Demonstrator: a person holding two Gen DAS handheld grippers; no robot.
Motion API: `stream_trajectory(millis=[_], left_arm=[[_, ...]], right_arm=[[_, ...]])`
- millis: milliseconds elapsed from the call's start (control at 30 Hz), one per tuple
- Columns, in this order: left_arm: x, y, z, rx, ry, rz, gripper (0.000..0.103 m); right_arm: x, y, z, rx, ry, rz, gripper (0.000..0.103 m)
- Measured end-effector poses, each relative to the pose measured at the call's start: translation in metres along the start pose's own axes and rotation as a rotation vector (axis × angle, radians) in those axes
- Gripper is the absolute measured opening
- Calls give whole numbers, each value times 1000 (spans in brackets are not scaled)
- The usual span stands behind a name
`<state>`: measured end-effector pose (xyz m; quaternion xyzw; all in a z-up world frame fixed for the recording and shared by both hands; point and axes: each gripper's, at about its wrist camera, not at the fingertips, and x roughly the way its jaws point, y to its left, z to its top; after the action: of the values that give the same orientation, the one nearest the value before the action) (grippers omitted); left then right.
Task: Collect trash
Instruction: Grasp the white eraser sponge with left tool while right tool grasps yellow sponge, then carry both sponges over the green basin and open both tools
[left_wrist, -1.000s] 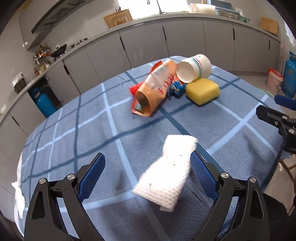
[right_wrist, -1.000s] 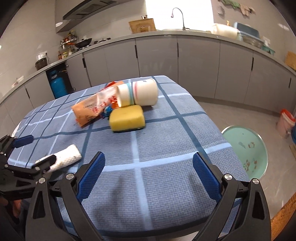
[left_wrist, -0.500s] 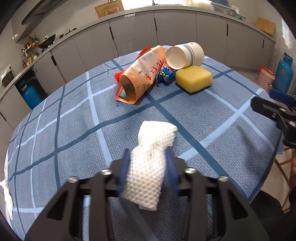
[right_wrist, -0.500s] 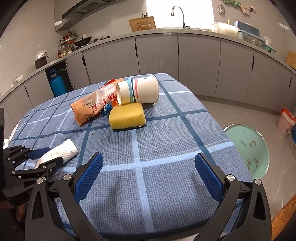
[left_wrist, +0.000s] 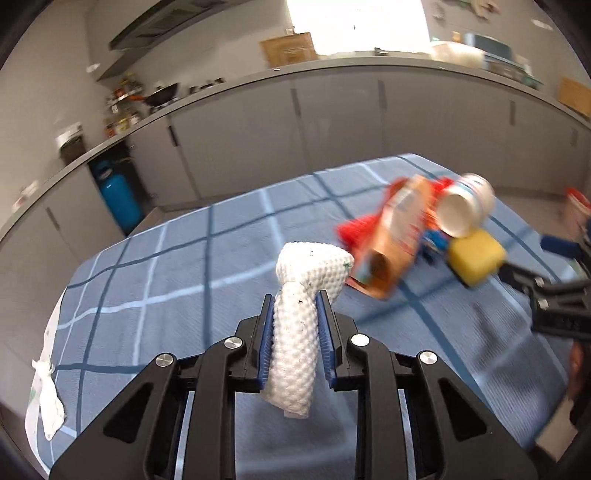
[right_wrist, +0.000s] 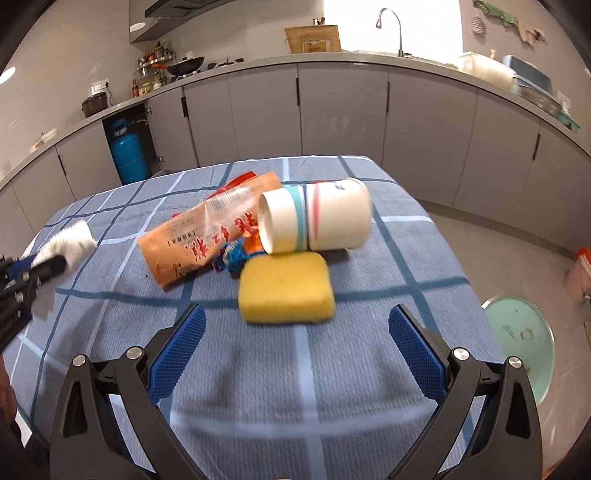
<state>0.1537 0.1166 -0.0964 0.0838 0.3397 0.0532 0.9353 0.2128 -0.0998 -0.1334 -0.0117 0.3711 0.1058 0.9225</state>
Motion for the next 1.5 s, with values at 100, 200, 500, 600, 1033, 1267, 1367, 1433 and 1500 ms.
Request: stream_trajectory(millis=[100,200,500,600,1033,1267,1367,1433,1500], left_arm=[[16,7,11,-24,4,27,24],[29,6,19,-37,7,28,24],[48,-3,29,-53,12,4,24],[48,-7,31,-51,7,0,24],[24,-34,45,-24,-44,-40,24],[18,-58,50,12,-54,-71,24],[16,-69,52,30,-56,-82,24],[15,-75,54,40,-58,-87,24],[13,-81,56,49,-62,-94,24]], right_arm=[[14,3,6,-2,31,3,98],[25,5,9,1,49,0,98],[47,0,13,10,120,19,72],[42,1,10,9,111,35,64],[-9,-9,-3,37,27,62,62],[-21,-25,-9,68,6,56,62],[-23,-33,-8,79,0,51,62],[-27,-39,-9,89,-10,44,62],[-31,-45,-8,98,-21,36,62]])
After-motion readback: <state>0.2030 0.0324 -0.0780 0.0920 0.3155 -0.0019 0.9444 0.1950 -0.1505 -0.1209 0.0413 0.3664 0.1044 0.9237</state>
